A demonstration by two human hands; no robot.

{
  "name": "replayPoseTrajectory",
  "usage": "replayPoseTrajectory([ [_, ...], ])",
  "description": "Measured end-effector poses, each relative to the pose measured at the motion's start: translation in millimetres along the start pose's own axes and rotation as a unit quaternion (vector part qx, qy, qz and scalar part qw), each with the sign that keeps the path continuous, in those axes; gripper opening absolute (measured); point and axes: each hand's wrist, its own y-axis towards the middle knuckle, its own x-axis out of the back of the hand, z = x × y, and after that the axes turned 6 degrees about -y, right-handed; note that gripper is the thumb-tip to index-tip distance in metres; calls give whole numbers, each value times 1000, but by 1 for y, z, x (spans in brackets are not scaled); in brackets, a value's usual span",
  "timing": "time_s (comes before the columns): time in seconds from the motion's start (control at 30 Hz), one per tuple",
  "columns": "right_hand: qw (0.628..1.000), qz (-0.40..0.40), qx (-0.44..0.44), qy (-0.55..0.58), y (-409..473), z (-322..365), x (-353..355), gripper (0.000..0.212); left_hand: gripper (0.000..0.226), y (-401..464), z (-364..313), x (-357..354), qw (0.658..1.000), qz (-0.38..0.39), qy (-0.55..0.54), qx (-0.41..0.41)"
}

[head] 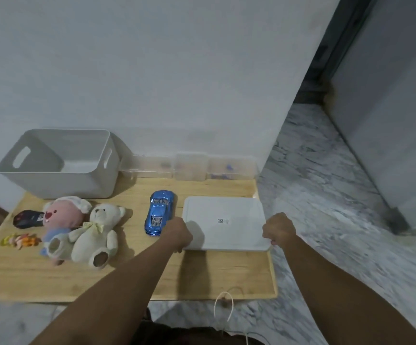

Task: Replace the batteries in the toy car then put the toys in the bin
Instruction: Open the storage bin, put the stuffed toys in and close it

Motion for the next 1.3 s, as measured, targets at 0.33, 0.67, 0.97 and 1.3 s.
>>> replayPoseTrajectory([
  [0.33, 999, -17, 21, -33, -3, -3, -8, 18, 25, -5, 4, -2, 999, 26, 23, -4],
  [0.67, 985, 7, 119, -128, -17, 69, 2, 5, 20, -2, 5, 65, 997, 80, 0, -6],
  [0.97, 956, 148, 245, -65, -67, 187, -32, 19, 26, 6, 61, 162, 998, 42, -33, 19],
  [1.3, 919, 234, 292, -123, -154, 294, -137, 28, 41, 43, 192, 237, 977, -181, 110, 2],
])
